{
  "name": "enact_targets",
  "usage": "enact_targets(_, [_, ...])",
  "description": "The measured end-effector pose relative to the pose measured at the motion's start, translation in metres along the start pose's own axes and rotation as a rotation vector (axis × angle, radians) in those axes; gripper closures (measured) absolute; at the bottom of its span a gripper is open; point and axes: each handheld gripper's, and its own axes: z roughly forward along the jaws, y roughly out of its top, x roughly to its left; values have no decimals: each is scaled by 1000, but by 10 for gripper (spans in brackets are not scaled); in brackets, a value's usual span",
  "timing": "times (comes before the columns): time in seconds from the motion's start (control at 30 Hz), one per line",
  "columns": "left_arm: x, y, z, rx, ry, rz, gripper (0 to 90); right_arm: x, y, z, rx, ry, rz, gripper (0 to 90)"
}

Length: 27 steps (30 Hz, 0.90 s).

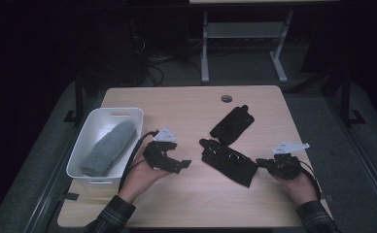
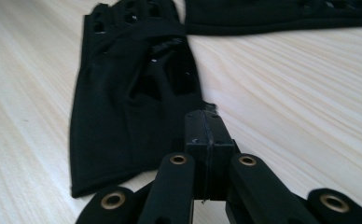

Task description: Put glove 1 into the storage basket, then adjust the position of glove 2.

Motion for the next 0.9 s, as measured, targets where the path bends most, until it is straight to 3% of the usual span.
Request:
enact_targets(0.2, [-2, -22, 13, 29, 16, 19, 159, 5, 8, 11, 32, 30, -23, 900])
enact_targets(0.27, [-2, -29, 16, 27, 11, 8, 159, 6, 10, 16, 44, 33, -32, 900])
enact_targets(0.47, [1, -47, 28, 60, 31, 3, 148, 10, 10, 28, 123, 40, -67, 900])
enact_targets(0.73, [3, -55, 38, 110, 39, 14, 133, 19, 4, 22, 153, 74, -88, 900])
enact_targets(0.9, [4, -58, 38, 103, 48, 58, 126, 30, -1, 15, 175, 86, -123, 900])
